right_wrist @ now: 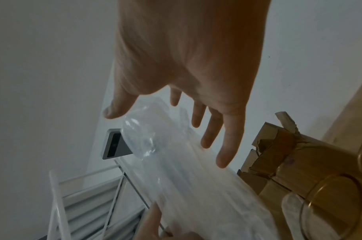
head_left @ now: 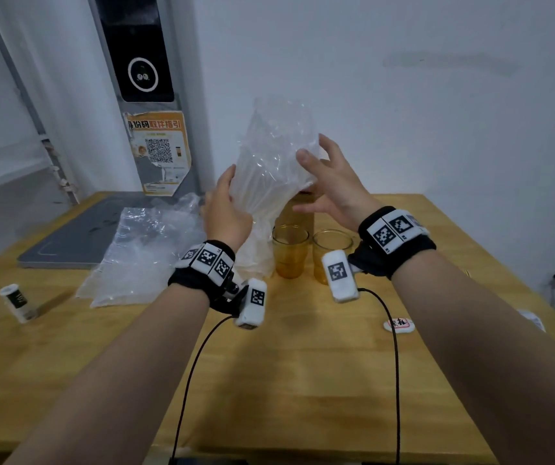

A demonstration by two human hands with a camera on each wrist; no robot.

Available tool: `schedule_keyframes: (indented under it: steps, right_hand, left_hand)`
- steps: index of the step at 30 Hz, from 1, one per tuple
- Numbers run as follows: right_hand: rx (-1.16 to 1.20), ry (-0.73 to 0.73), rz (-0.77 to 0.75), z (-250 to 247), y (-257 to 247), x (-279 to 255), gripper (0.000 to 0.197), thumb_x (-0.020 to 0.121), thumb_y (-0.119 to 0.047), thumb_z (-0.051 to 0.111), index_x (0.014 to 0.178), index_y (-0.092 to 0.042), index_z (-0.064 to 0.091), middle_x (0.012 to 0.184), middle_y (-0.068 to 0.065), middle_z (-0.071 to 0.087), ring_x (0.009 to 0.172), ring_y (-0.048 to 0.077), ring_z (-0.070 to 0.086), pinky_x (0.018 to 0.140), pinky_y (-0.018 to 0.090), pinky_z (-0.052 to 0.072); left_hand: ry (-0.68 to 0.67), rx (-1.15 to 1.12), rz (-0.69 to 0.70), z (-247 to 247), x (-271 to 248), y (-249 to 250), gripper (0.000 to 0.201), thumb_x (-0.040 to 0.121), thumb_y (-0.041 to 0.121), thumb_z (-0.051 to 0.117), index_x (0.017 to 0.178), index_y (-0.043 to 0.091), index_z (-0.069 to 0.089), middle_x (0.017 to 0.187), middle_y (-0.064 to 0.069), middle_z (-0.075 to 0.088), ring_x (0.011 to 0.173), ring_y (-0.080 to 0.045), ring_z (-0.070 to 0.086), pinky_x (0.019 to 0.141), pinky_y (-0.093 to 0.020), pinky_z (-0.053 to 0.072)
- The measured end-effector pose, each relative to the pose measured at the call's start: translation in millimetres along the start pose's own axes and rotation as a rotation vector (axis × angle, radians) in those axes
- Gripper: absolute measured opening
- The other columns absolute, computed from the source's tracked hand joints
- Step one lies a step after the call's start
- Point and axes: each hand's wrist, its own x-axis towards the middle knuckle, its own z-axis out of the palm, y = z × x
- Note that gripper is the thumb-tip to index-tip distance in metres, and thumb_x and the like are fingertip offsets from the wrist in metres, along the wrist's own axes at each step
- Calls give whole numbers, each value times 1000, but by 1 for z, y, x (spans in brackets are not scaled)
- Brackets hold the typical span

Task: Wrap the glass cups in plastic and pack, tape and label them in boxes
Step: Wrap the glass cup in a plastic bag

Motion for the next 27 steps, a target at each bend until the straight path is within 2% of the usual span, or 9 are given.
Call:
schedule_keyframes:
  steps: [3, 6, 9, 11, 16, 19, 22, 26, 27]
  right_hand:
    - [11, 27, -5, -8, 4, 4, 75, 76, -48, 87, 140, -29, 52, 140, 3, 61, 124, 32, 63, 82, 63, 60]
    - [57, 58, -41, -15, 9, 10, 48, 88, -16, 79, 131, -22, 59, 128, 7, 68, 111, 31, 71, 82, 61, 61]
    - [-44, 117, -122, -14, 18, 19, 51, 86, -3, 76, 129, -21, 55, 124, 7, 65, 110, 29, 71, 81, 60, 62]
    - [-130, 117, -164, -10, 22, 24, 55, 83, -4, 78, 126, -26, 51, 128, 4, 62, 113, 28, 69, 81, 60, 62]
    - [-246, -77, -213, -3, 27, 28, 61, 65, -21, 88, 117, -30, 58, 132, 6, 63, 117, 29, 65, 97, 53, 57]
    - [-239, -210, -234, -1, 28, 30, 53, 75, -14, 77, 125, -28, 65, 133, 1, 67, 125, 22, 62, 110, 50, 47]
    - [-245, -241, -216, 1, 23, 31, 46, 86, -9, 60, 128, -25, 67, 125, -12, 70, 120, 7, 61, 109, 36, 47]
    - [-261, 28, -256, 5, 18, 39, 4, 96, -20, 67, 98, -23, 70, 103, -1, 76, 97, 20, 74, 92, 59, 58]
    - [-253, 130, -248, 6, 18, 41, 11, 92, -25, 74, 94, -22, 64, 97, 2, 72, 88, 23, 74, 84, 61, 60]
  left_hand:
    - [-32, 183, -24, 7, 0, 4, 93, 83, -3, 56, 152, 54, 30, 138, -8, 43, 129, -35, 40, 108, -46, 35]
    - [-97, -6, 14, 13, 7, 7, 93, 79, 4, 58, 146, 62, 30, 137, -7, 45, 127, -32, 46, 109, -49, 43]
    - [-156, -476, -72, 12, 7, 29, 66, 94, 15, 62, 151, 38, 39, 133, 1, 52, 121, -23, 59, 93, -50, 59]
    - [-216, -675, -129, 8, 7, 45, 55, 101, 40, 60, 151, 25, 41, 131, 3, 58, 117, -18, 62, 94, -51, 59]
    - [-256, -697, -121, 9, 14, 57, 115, 61, 82, 79, 154, 30, 36, 154, -5, 47, 132, -22, 56, 103, -54, 53]
    - [-162, -619, -90, 11, 22, 50, 123, 49, 65, 97, 151, 41, 33, 148, -8, 52, 130, -29, 59, 100, -54, 55]
    - [-92, -635, -52, 5, 21, 51, 116, 60, 33, 93, 152, 36, 23, 142, -8, 55, 124, -23, 63, 99, -45, 57]
    - [21, -717, -86, -4, 21, 60, 56, 87, 4, 66, 134, 22, 41, 110, -2, 65, 96, -17, 67, 88, -39, 60]
    - [13, -766, -109, -7, 21, 63, 45, 90, 2, 61, 128, 21, 45, 105, -1, 65, 95, -18, 67, 82, -39, 61]
